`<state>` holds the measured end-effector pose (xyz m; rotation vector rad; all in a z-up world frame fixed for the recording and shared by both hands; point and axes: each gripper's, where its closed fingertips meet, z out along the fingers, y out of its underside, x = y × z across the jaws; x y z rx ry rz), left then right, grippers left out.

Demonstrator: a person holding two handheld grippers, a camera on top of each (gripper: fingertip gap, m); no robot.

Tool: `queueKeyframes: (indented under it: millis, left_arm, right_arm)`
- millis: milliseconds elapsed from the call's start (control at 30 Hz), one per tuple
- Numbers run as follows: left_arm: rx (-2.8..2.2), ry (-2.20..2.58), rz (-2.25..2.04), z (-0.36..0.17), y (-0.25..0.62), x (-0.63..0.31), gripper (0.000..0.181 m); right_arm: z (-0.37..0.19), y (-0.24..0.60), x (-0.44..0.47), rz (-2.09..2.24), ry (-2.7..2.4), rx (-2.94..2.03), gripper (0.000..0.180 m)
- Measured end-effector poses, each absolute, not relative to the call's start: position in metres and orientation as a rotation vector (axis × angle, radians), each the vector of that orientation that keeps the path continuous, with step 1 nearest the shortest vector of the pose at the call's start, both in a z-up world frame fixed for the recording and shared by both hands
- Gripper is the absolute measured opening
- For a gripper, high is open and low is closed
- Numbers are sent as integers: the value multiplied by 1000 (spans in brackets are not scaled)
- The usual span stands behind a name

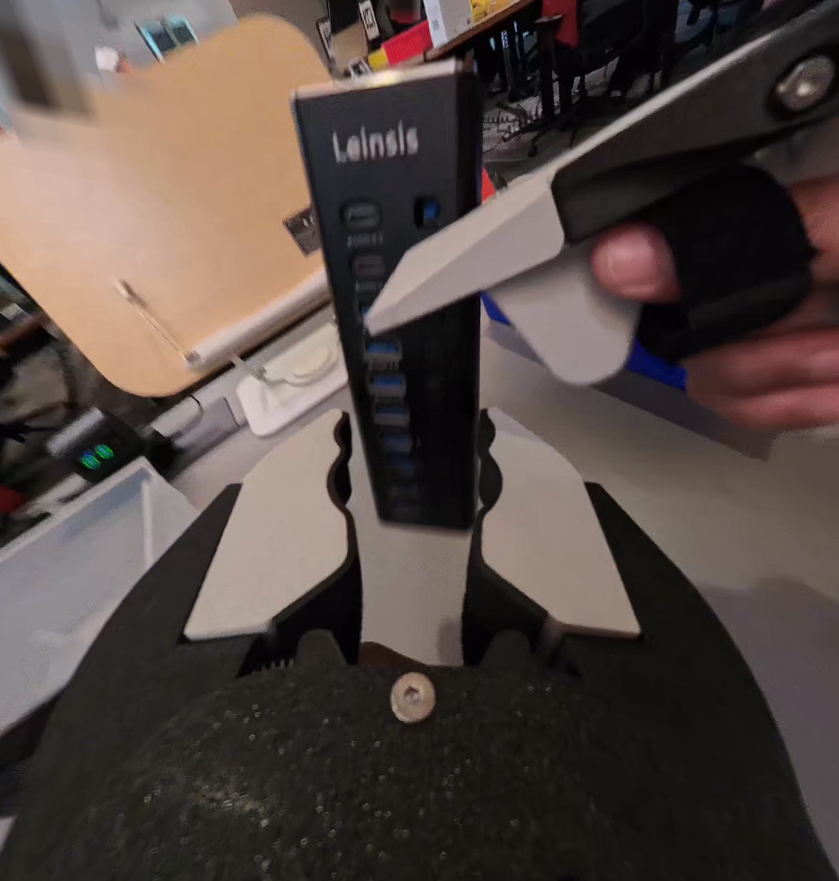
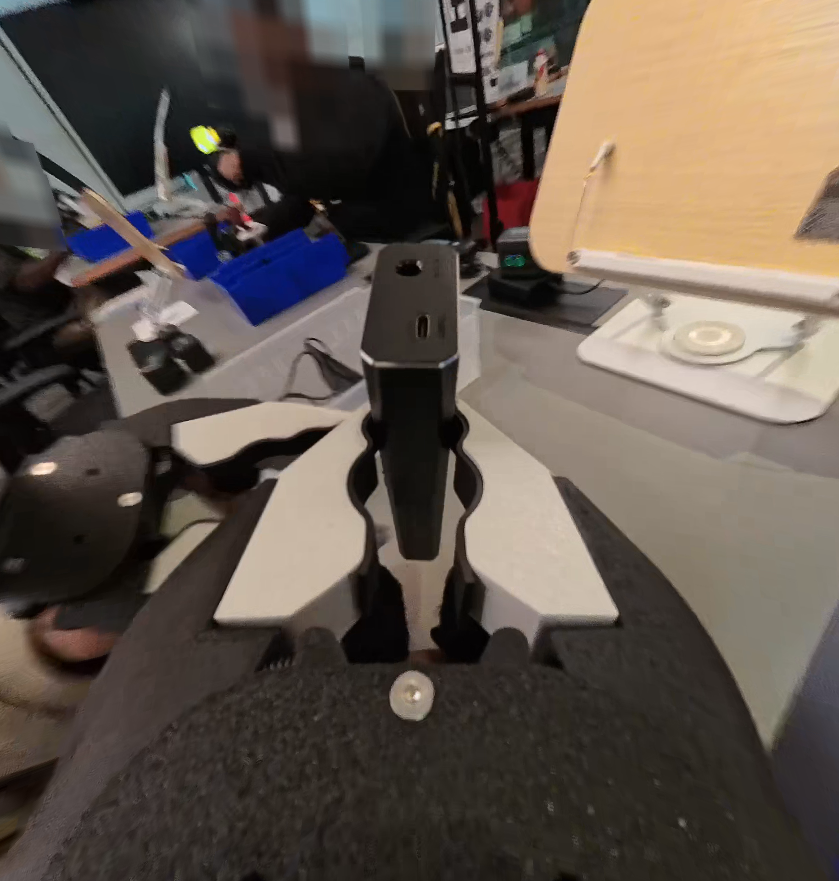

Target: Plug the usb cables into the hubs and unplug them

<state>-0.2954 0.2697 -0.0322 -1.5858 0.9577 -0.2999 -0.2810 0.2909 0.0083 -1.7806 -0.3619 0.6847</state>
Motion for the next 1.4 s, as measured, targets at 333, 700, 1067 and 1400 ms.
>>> queueKeyframes:
  millis: [333, 700, 1067, 1400]
  left_arm:
    - [-1807, 874, -651, -114, 162, -368, 43]
    - [-1871, 707, -663, -124, 159, -415, 41]
    - [-1922, 560, -670, -126, 178, -443, 41]
    - [-2140, 477, -293, -106, 287, -543, 50]
  right_arm:
    - [-59, 361, -273, 487, -640, -1894, 26]
    - [-82, 386, -260, 475, -557, -1862, 27]
    - [-91, 367, -249, 467, -493, -1878, 53]
    - [-122, 284, -275, 618, -527, -1947, 53]
